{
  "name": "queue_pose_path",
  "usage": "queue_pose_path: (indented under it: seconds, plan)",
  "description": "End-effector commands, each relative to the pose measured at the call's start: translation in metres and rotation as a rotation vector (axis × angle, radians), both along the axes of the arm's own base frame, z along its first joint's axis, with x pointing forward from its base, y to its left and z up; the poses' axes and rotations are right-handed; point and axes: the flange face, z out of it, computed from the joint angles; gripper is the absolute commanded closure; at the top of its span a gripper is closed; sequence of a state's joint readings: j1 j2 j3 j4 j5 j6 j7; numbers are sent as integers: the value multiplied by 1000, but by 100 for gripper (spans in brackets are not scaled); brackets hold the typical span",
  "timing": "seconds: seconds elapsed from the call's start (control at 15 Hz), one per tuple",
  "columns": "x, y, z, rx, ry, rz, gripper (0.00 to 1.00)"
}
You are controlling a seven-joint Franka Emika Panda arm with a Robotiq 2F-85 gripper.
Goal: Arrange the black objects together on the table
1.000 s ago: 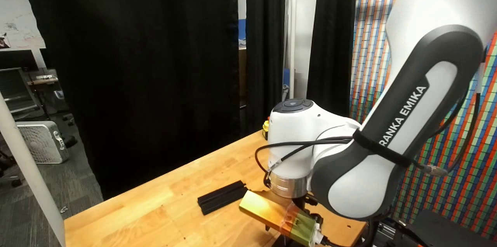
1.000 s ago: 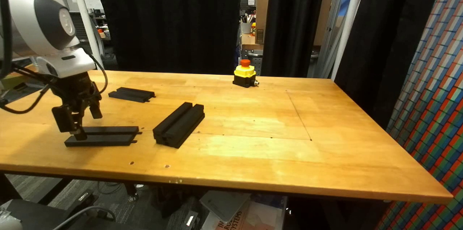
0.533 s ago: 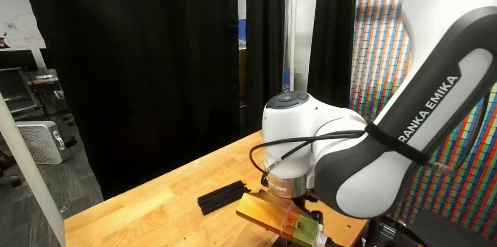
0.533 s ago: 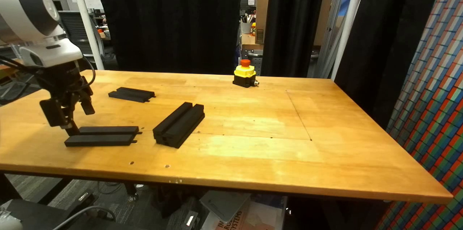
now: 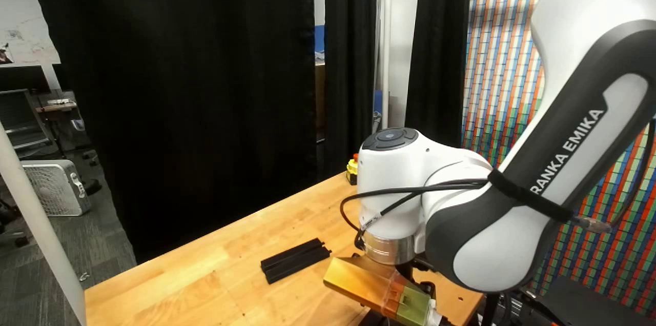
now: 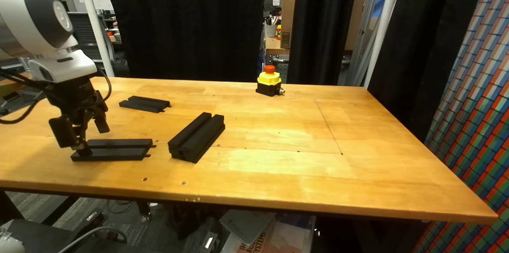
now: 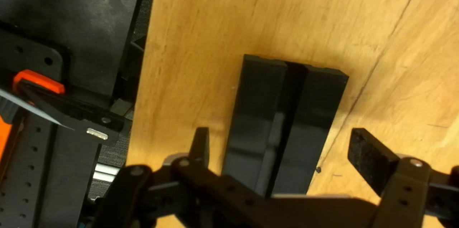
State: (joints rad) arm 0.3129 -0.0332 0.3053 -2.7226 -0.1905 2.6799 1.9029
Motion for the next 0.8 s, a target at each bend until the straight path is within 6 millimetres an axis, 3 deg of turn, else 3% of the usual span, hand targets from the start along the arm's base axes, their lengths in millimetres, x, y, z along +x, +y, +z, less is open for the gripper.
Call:
queue_pose_path:
  seconds: [0.0,0.73]
  plan:
    - [1,-10,-1,29,-26,-25,0]
    - [15,-28,-19,51,-14,-91,0]
